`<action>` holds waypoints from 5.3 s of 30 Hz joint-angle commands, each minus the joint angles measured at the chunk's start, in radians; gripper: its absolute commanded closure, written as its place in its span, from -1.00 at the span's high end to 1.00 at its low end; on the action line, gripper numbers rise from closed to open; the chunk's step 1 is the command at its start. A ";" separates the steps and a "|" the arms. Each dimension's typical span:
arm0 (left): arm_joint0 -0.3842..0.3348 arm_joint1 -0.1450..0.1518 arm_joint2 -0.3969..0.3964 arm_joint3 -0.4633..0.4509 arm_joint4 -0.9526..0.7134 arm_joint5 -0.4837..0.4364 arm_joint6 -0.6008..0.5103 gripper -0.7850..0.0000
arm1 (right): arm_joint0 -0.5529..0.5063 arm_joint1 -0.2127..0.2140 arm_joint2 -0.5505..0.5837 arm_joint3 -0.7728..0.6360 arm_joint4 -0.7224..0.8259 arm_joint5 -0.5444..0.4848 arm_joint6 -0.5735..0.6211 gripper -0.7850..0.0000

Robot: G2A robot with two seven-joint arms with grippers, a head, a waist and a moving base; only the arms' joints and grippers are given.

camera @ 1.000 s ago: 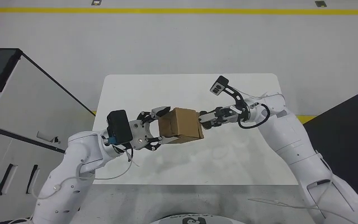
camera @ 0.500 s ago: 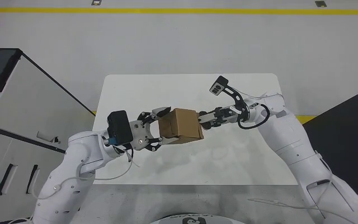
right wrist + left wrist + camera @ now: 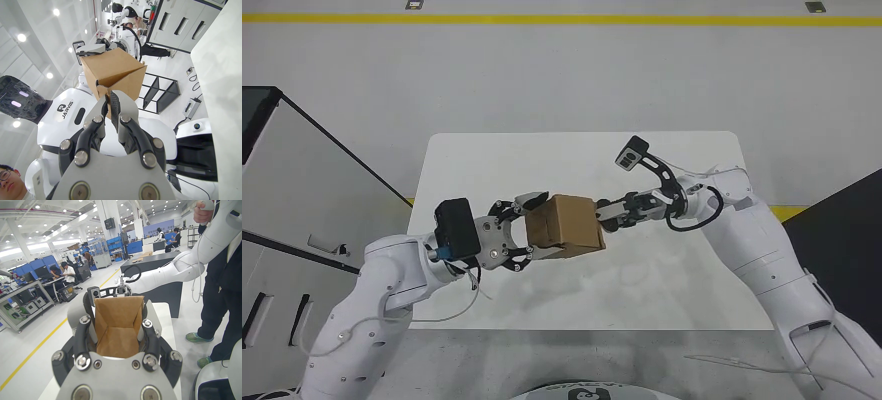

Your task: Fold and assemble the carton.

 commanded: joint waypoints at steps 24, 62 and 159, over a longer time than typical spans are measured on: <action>-0.001 0.002 -0.003 0.004 0.002 0.003 0.008 -1.00 | -0.002 0.000 -0.016 -0.009 0.075 -0.011 0.000 -0.88; -0.008 0.003 0.008 0.007 -0.020 0.004 -0.009 -0.75 | 0.017 0.023 -0.057 -0.019 0.156 -0.056 0.000 -0.86; -0.010 0.007 -0.002 0.001 0.055 0.034 -0.006 -1.00 | 0.039 0.040 -0.060 -0.007 0.077 -0.064 -0.003 -0.32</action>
